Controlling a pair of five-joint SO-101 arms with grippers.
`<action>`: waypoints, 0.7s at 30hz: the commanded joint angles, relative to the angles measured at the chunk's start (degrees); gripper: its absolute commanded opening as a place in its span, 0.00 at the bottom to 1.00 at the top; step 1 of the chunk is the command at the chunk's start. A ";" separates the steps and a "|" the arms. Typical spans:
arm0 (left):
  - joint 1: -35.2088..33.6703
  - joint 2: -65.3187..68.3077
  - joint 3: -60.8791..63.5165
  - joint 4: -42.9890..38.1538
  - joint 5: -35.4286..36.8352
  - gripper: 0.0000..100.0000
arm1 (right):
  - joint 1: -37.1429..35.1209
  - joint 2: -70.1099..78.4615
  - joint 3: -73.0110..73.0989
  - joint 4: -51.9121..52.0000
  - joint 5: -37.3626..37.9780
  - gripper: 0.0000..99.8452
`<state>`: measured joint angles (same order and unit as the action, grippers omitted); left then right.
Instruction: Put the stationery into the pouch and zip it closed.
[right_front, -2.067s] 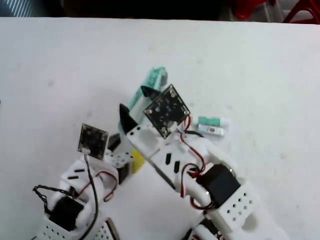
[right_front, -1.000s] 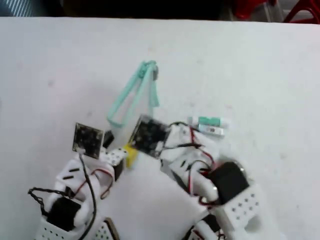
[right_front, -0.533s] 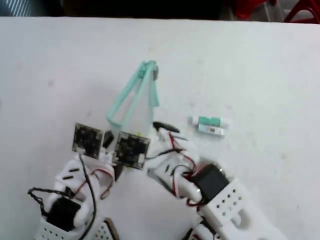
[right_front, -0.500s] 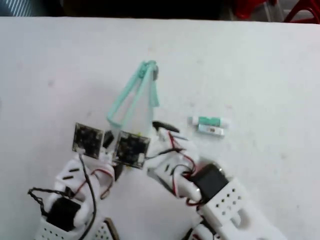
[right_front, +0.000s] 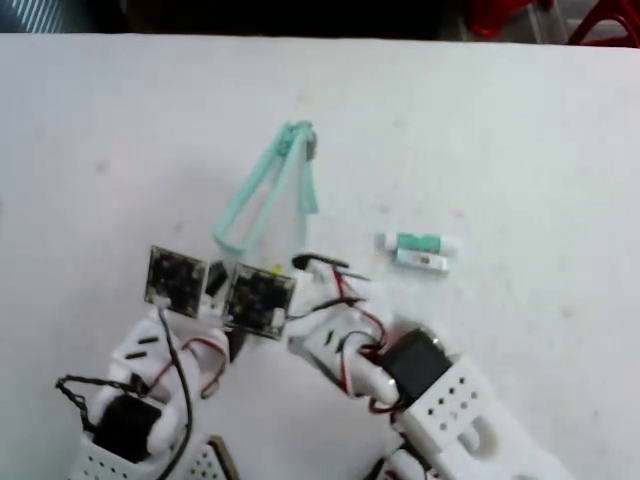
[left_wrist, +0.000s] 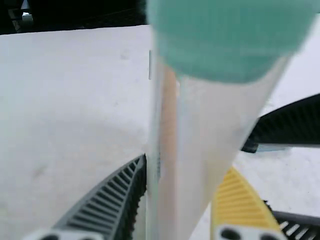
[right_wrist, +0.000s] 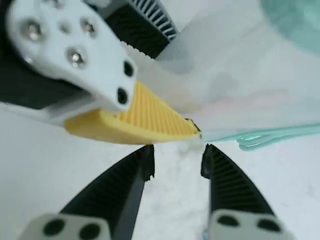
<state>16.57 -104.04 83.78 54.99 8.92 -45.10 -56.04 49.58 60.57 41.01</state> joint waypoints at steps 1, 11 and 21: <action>0.04 -0.31 -2.99 -1.76 -0.88 0.21 | -2.07 -0.48 0.79 -3.82 -0.62 0.15; 0.04 -0.31 -2.99 -1.67 -0.88 0.21 | -1.71 -0.48 1.32 -5.32 -0.18 0.03; 0.04 -0.31 -2.99 -1.49 -0.88 0.21 | 7.52 -0.57 1.32 -8.48 -0.09 0.02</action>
<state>16.48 -104.13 83.78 54.90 8.92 -40.26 -55.96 51.25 53.98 41.01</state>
